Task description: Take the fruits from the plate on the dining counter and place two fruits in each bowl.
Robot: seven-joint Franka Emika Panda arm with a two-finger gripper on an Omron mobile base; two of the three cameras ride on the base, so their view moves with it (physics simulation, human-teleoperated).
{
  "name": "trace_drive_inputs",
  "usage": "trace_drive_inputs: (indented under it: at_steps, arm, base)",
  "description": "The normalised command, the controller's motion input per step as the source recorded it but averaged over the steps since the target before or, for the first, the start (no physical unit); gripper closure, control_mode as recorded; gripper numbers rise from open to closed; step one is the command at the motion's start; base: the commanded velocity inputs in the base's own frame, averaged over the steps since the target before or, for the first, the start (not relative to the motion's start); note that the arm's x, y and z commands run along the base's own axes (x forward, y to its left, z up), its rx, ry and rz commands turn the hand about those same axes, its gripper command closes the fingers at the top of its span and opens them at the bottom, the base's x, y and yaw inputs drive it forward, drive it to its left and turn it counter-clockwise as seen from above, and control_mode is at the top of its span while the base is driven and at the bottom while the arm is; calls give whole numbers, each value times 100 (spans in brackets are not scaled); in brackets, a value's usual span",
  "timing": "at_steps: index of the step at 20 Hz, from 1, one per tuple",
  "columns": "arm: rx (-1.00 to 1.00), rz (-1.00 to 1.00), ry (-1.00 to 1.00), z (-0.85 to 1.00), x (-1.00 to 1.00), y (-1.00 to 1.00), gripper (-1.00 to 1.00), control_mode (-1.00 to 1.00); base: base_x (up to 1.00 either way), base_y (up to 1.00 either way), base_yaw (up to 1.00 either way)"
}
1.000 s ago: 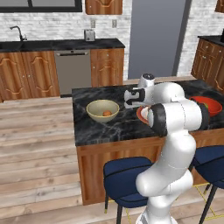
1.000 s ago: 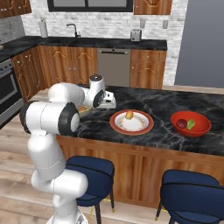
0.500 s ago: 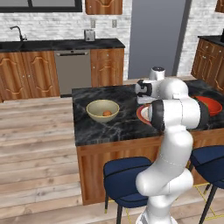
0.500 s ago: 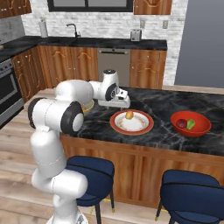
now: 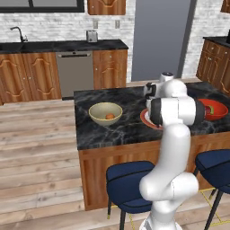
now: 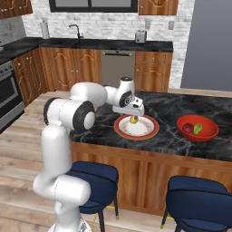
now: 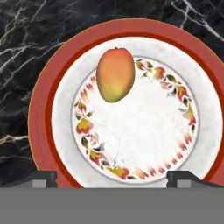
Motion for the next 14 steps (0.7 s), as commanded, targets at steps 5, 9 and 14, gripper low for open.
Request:
trace_drive_inputs:
  at_steps: [5,9,14]
  arm:
    - [2,0,0,-32,51,-3,-100,-100]
    - [3,0,2,-25,21,-21,-100,-100]
    - [1,0,3,-21,26,-5,-100,-100]
  base:
    - [0,0,0]
    - [0,0,0]
    - [0,0,0]
